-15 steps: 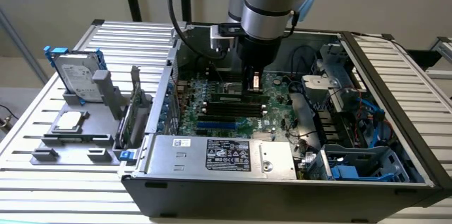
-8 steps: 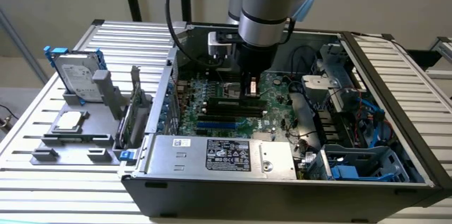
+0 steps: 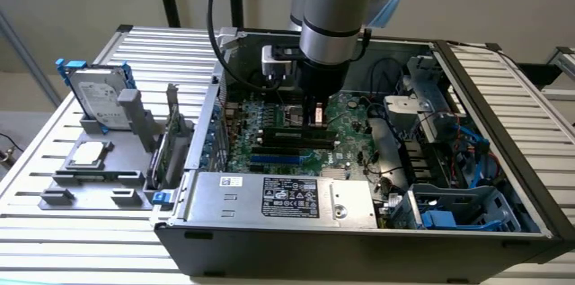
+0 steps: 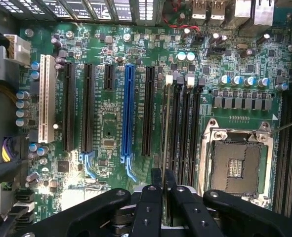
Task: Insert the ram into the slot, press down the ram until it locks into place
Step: 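Insert the ram into the slot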
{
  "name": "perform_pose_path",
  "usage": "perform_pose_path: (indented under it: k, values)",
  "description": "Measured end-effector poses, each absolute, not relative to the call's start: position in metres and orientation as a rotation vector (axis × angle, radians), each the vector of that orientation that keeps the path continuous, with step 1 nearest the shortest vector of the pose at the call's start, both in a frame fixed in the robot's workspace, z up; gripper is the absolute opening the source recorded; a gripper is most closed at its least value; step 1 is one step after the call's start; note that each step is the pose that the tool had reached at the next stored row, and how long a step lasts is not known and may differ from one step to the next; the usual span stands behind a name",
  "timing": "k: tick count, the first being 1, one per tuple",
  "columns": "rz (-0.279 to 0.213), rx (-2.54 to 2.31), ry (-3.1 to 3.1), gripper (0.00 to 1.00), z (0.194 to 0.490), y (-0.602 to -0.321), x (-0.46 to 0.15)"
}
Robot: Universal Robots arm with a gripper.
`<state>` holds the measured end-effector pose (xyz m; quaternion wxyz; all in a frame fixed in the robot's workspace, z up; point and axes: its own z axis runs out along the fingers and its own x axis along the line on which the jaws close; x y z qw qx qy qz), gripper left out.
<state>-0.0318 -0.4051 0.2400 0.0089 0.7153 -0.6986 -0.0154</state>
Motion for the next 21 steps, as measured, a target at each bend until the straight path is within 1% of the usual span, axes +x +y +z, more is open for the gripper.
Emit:
perform_pose_path:
  k: [6,21]
  values:
    - [-0.043,2.231,-2.180,0.14,0.2381,-0.4049,-0.0318]
    - [-0.048,2.229,-2.177,0.14,0.2311,-0.4008,-0.0319]
